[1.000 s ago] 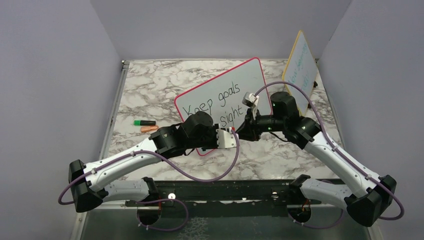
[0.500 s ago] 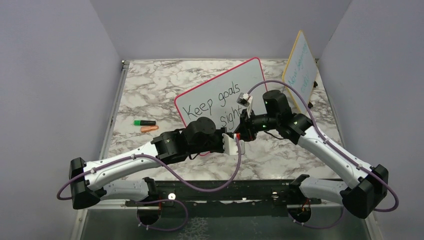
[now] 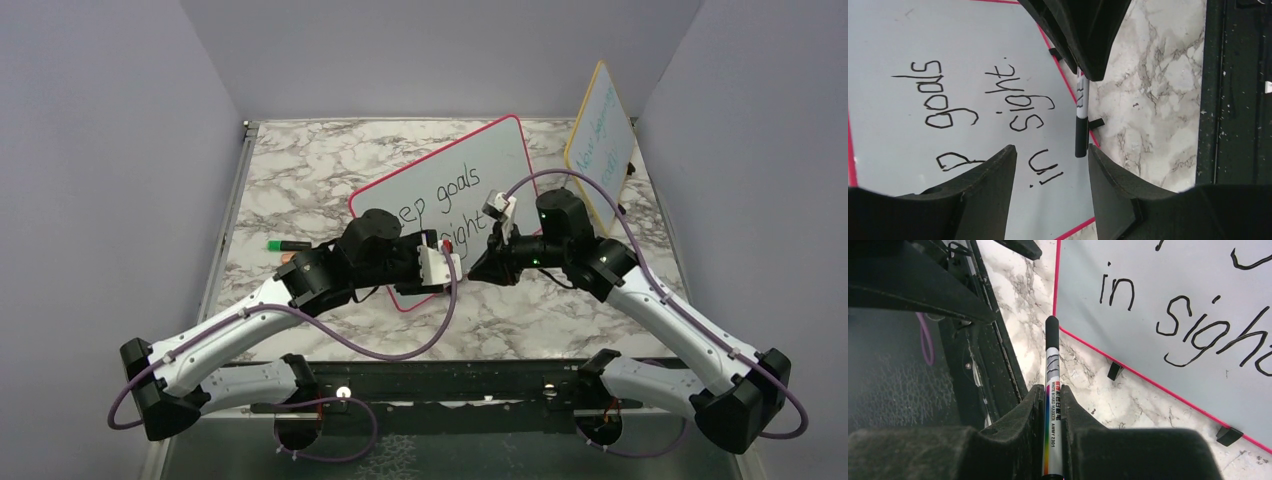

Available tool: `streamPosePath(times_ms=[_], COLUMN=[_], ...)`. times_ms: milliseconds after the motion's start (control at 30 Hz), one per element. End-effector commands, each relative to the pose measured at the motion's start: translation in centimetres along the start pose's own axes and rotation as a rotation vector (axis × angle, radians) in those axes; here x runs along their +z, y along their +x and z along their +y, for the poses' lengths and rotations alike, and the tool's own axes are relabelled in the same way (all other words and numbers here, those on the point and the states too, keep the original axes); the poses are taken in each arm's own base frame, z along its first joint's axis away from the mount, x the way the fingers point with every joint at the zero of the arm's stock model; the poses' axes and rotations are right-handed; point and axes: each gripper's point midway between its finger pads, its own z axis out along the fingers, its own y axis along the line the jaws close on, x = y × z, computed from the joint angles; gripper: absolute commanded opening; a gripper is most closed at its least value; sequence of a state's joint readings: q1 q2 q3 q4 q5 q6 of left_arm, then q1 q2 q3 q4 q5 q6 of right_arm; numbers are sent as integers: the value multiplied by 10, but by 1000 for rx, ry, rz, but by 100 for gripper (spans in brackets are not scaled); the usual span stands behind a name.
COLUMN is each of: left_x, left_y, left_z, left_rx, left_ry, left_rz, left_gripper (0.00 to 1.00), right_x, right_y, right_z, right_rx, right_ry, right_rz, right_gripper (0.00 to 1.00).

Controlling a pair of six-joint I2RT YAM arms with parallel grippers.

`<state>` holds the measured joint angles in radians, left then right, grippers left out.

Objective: Write a sentence on the whiteboard
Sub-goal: Close the whiteboard marker at the center of the board.

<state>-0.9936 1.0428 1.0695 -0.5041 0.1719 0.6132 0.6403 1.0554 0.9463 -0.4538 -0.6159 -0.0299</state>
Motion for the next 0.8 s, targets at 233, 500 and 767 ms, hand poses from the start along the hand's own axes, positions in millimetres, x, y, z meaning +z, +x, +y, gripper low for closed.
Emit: streamPosePath(times_ms=[233, 500, 767], left_x=[17, 25, 27], left_y=[-2, 2, 2], left_z=[-31, -28, -32], left_rx=[-68, -100, -111], left_ry=[255, 265, 292], left_rz=[-58, -54, -65], left_gripper=[54, 47, 34], right_x=[-11, -13, -16], right_y=[-15, -14, -18], right_z=[20, 25, 31], right_rx=[-144, -160, -173], right_ry=[-78, -107, -124], right_rz=[-86, -95, -115], right_gripper=[0, 1, 0])
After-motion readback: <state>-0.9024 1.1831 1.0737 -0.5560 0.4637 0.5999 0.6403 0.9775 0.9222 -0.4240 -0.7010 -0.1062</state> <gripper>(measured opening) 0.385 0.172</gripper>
